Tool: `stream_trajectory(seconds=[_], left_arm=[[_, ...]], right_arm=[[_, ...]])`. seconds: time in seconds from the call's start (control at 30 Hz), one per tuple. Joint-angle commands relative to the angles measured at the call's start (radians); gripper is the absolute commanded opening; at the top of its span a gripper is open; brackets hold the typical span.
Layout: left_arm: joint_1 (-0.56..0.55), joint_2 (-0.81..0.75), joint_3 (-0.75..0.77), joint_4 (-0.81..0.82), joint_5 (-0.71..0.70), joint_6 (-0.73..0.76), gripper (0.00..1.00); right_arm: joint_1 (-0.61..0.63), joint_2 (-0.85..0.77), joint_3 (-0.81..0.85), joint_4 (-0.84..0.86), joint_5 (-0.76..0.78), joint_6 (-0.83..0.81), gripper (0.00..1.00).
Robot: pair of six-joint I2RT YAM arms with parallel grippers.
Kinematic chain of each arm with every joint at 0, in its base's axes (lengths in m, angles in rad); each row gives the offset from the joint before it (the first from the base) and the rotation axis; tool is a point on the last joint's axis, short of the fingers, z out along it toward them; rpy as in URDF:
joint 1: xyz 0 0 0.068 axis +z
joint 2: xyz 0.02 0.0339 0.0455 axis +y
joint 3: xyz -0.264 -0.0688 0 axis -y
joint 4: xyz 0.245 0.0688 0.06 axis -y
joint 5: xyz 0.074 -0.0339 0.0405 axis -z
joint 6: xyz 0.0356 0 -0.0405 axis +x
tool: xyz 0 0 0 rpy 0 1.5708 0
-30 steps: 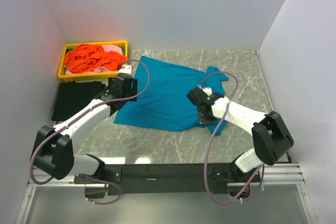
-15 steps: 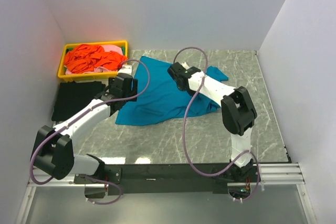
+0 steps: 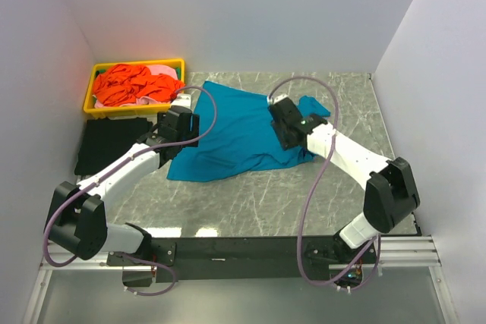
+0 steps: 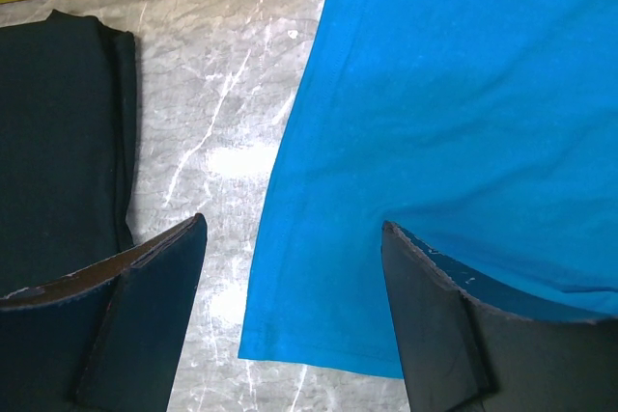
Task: Fold and stack the t-shirts
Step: Flatten the tshirt out
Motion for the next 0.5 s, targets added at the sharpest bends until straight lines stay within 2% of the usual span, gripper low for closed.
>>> stream_trajectory(seconds=[0.0, 0.23, 0.47], left_arm=[[0.003, 0.000, 0.015, 0.021, 0.014, 0.006, 0.79], [0.003, 0.001, 0.013, 0.018, 0.001, 0.008, 0.79], [0.003, 0.004, 0.010, 0.016, -0.005, 0.011, 0.79]], right_arm=[[0.022, -0.014, -0.100, 0.099, -0.155, -0.015, 0.43], [0.046, 0.069, -0.111, 0.109, -0.214, -0.110, 0.44], [0.052, 0.167, -0.049, 0.100, -0.229, -0.152, 0.44]])
